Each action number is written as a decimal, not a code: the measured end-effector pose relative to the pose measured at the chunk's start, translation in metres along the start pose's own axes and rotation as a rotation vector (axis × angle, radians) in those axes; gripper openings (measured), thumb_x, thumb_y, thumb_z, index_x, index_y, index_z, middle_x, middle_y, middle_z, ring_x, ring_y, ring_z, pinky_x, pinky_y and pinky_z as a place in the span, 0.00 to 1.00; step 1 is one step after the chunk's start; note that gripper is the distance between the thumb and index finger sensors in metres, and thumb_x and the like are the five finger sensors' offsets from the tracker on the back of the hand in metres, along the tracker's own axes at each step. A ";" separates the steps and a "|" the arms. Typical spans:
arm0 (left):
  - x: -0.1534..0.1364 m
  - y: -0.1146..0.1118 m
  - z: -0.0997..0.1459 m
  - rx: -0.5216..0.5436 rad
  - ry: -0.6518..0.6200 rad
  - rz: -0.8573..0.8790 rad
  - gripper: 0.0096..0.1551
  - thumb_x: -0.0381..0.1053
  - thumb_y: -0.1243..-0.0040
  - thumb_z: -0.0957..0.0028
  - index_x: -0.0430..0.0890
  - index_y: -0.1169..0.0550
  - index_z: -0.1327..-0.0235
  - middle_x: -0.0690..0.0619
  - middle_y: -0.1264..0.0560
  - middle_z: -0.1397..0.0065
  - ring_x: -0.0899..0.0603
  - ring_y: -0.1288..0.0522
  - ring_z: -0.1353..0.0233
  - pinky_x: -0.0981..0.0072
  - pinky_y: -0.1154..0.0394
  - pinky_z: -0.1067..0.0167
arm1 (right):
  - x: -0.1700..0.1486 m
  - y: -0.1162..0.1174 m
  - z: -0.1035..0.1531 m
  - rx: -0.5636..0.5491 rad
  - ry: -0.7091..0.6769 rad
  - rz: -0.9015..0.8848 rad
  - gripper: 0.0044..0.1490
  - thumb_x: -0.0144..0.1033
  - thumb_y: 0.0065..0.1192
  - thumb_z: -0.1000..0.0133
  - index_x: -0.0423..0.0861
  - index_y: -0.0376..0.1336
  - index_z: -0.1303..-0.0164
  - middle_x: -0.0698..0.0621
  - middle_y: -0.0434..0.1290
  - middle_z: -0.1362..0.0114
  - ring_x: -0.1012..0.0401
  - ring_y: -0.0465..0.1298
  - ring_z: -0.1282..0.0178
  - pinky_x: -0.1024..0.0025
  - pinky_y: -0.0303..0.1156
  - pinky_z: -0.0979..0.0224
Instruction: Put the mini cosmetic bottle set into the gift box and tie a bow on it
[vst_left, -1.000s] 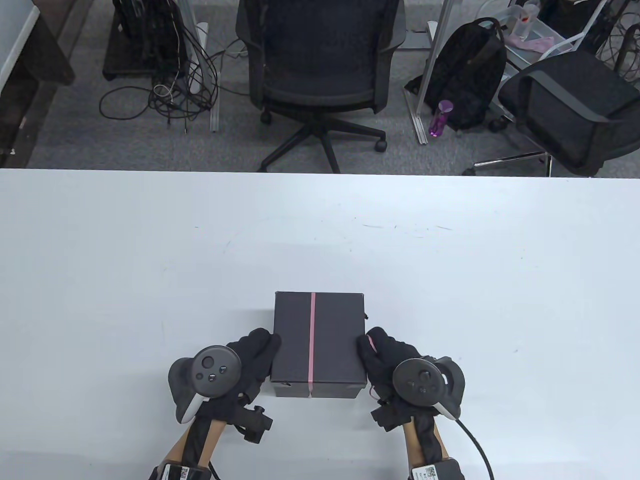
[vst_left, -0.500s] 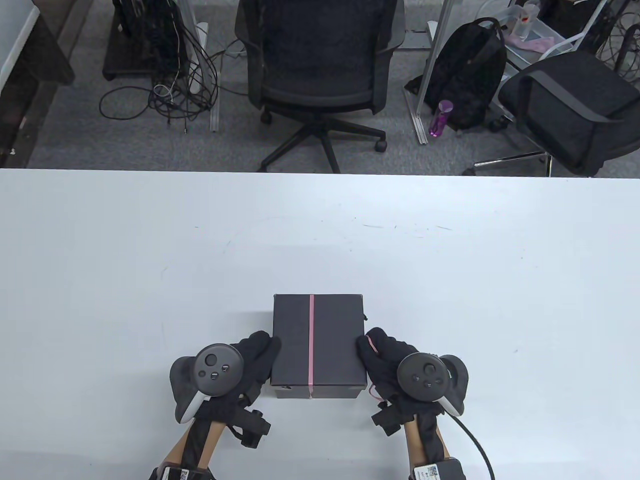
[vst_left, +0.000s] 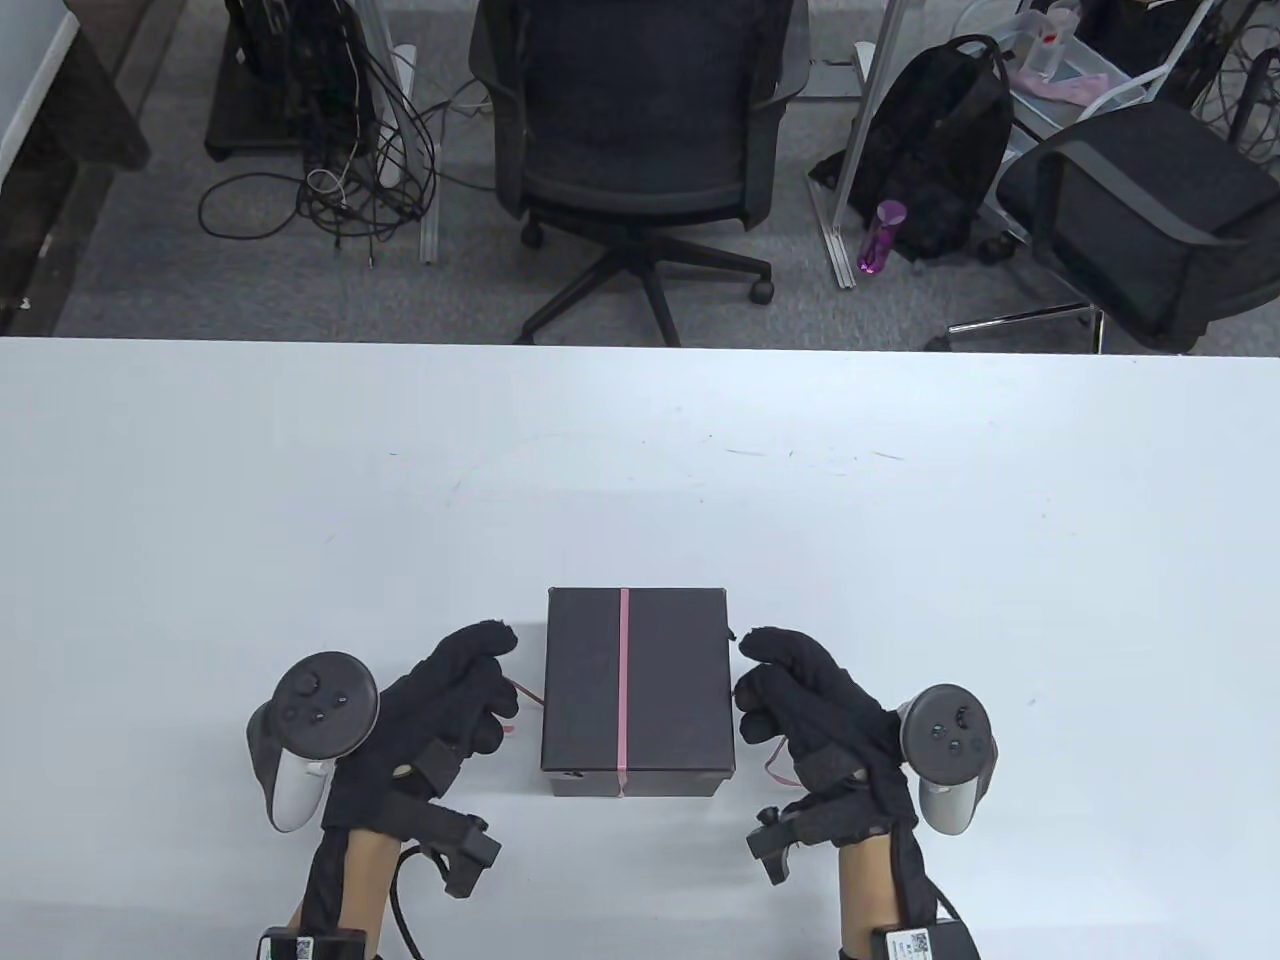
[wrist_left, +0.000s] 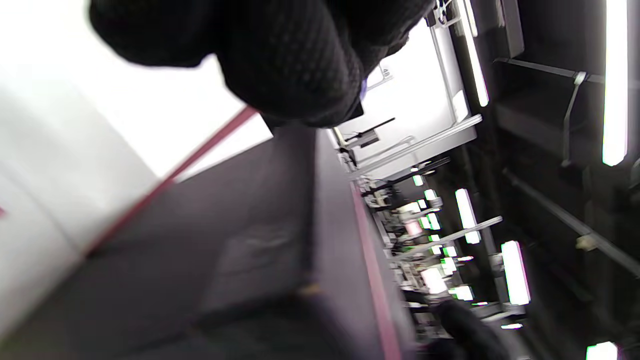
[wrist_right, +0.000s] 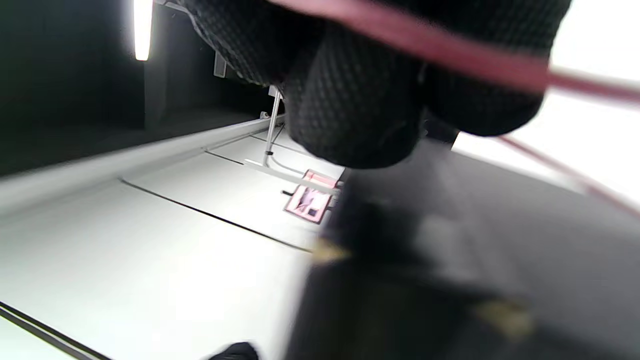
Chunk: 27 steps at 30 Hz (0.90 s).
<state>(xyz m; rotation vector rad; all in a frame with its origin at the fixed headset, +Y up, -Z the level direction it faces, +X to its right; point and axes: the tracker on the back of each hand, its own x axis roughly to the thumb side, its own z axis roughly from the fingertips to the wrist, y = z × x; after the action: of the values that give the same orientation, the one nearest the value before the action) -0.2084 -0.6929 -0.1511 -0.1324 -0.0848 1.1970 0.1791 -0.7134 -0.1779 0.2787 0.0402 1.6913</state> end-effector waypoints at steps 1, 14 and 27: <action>0.000 0.002 0.000 -0.007 -0.029 0.053 0.24 0.50 0.48 0.34 0.43 0.24 0.29 0.49 0.18 0.44 0.50 0.15 0.59 0.58 0.16 0.56 | -0.001 0.000 -0.001 0.031 -0.013 -0.052 0.28 0.33 0.57 0.35 0.33 0.65 0.29 0.38 0.77 0.40 0.52 0.82 0.53 0.48 0.78 0.44; 0.012 0.026 0.011 0.042 -0.294 0.300 0.24 0.51 0.48 0.35 0.49 0.27 0.26 0.52 0.21 0.33 0.45 0.15 0.41 0.47 0.19 0.39 | 0.024 -0.011 0.003 0.081 -0.263 -0.170 0.30 0.39 0.53 0.33 0.42 0.61 0.21 0.41 0.69 0.22 0.41 0.69 0.24 0.30 0.66 0.30; -0.076 0.022 -0.015 0.276 0.387 -0.875 0.23 0.49 0.48 0.36 0.47 0.26 0.29 0.51 0.20 0.39 0.46 0.15 0.50 0.51 0.18 0.46 | -0.019 -0.032 0.002 -0.044 0.372 1.177 0.29 0.30 0.53 0.35 0.31 0.63 0.27 0.28 0.69 0.29 0.31 0.70 0.34 0.29 0.67 0.36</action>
<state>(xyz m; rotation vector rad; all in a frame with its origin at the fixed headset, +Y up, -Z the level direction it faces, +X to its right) -0.2549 -0.7569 -0.1687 -0.0674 0.3353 0.2882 0.2131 -0.7273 -0.1854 -0.0978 0.1326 2.8931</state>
